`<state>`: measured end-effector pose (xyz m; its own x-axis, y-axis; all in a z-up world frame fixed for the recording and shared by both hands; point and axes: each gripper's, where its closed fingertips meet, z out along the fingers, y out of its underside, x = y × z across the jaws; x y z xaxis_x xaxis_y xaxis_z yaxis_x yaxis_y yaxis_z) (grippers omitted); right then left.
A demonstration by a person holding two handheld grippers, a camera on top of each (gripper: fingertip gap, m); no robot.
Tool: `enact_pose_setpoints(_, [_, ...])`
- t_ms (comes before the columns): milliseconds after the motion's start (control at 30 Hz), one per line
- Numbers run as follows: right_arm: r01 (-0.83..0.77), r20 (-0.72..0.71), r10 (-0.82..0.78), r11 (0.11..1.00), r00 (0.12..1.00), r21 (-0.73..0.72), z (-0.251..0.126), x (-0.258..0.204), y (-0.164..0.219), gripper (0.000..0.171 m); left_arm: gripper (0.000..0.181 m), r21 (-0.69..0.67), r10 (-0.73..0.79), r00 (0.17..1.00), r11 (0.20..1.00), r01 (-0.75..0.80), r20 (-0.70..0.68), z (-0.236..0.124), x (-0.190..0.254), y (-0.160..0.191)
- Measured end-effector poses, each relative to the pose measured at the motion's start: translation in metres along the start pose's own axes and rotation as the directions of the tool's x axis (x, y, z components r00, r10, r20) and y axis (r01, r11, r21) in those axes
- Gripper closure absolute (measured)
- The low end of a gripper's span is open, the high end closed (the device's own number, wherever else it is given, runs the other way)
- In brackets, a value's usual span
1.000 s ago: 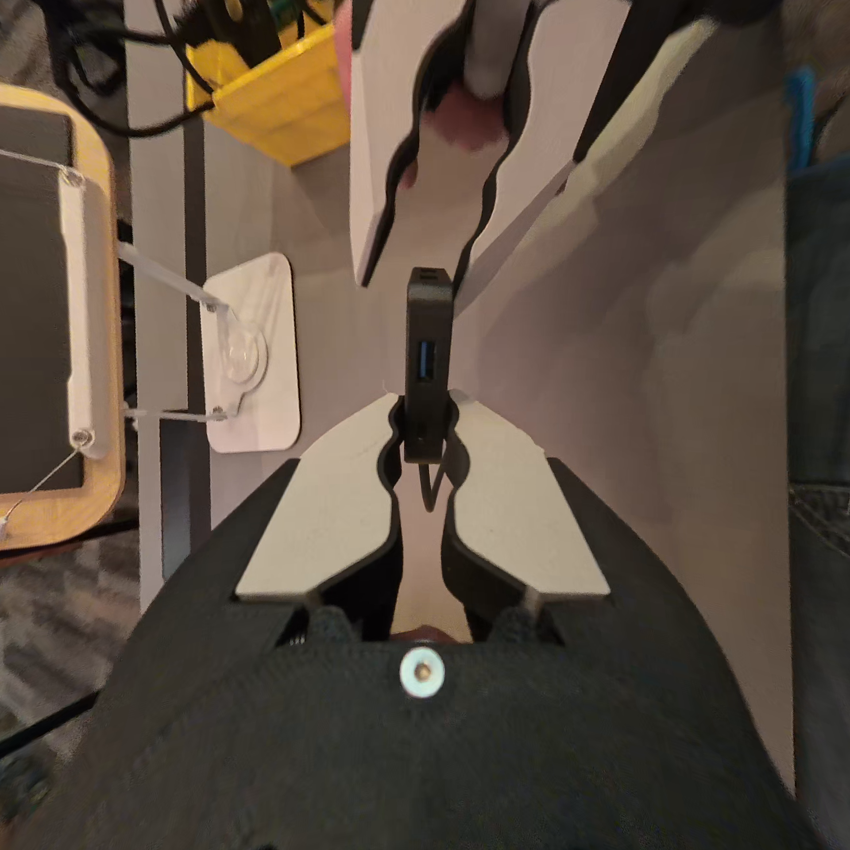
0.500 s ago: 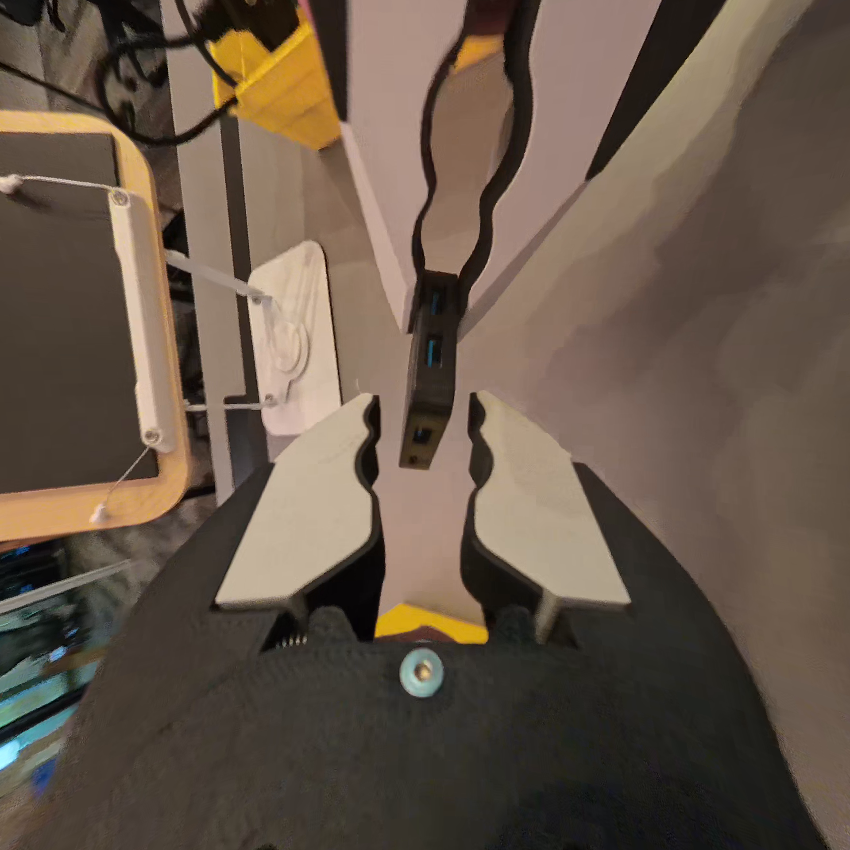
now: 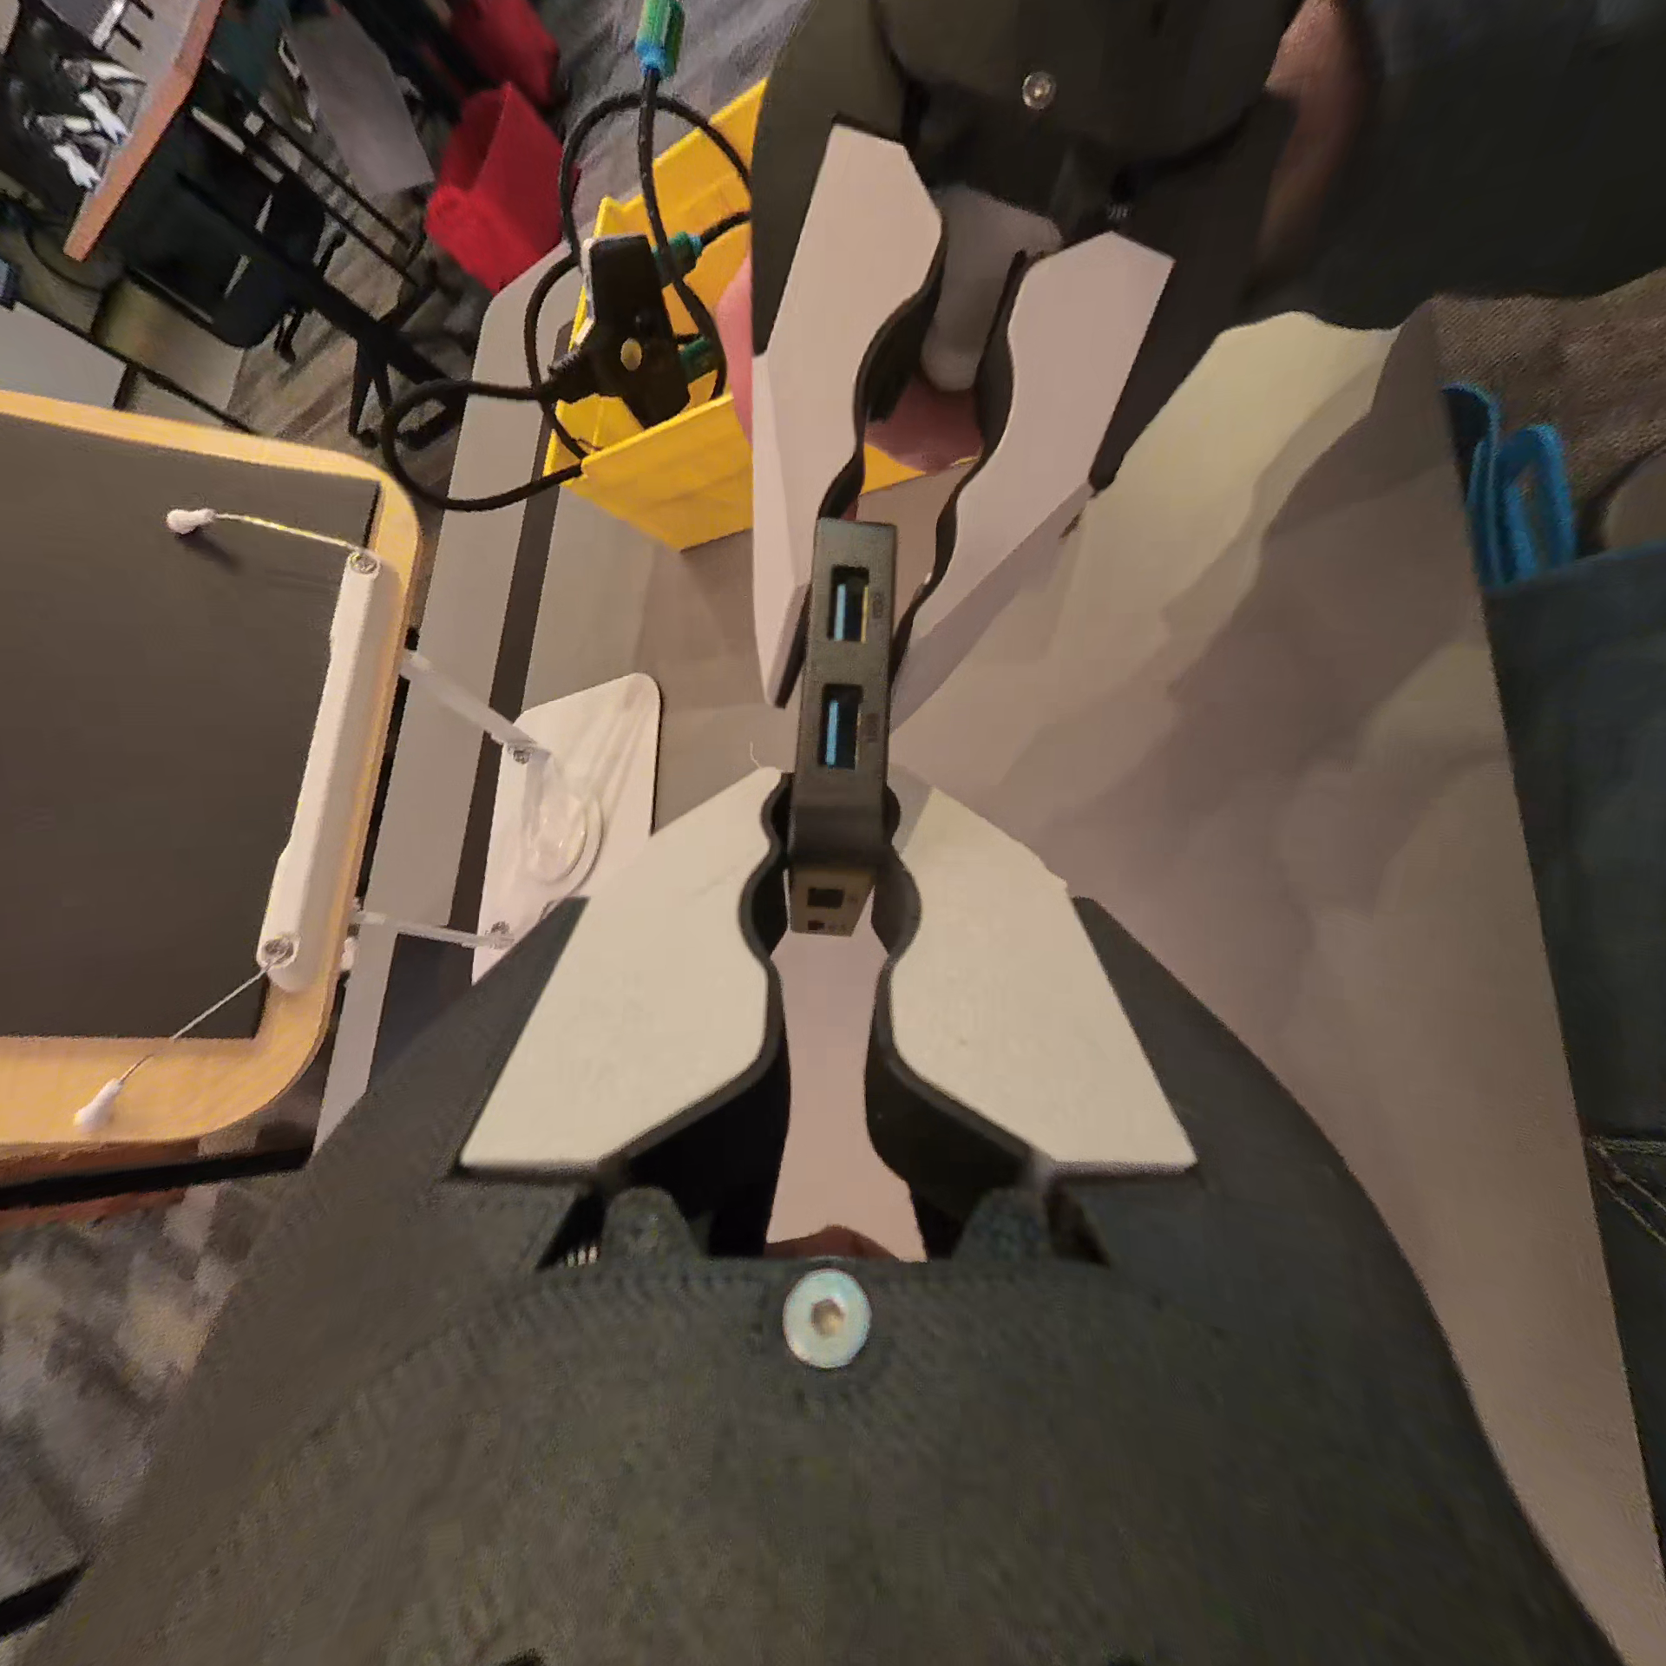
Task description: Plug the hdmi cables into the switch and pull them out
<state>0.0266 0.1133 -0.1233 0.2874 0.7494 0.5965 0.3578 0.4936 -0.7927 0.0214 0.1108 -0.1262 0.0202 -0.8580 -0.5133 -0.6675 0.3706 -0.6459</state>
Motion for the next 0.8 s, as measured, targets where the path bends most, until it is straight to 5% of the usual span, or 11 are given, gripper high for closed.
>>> enact_pose_setpoints(133, [0.03,0.008,-0.03,0.995,1.0,-0.094,0.002,-0.003,0.006,0.16,0.163,-0.033,-0.022,1.0,0.999,0.022,-0.011,0.002,-0.001,0.008])
enact_pose_setpoints(233, [0.097,-0.002,-0.099,0.972,0.995,-0.215,0.003,-0.003,0.012,0.16,0.135,-0.101,0.017,0.999,0.995,-0.012,0.047,0.002,-0.009,0.014])
enact_pose_setpoints(333, [0.14,0.002,-0.147,0.94,0.989,-0.31,0.003,-0.002,0.017,0.16,0.13,-0.15,0.11,0.989,0.984,-0.095,0.097,0.001,-0.009,0.007])
enact_pose_setpoints(500, [0.202,-0.007,-0.219,0.909,0.976,-0.364,0.002,-0.003,0.013,0.16,0.168,-0.365,0.353,0.927,0.886,-0.286,0.13,0.009,-0.004,0.015])
enact_pose_setpoints(800, [0.076,-0.016,-0.078,0.992,0.997,-0.096,-0.019,0.008,-0.012,0.146,0.168,-0.064,0.138,0.985,0.989,-0.132,0.102,-0.01,-0.002,-0.012])
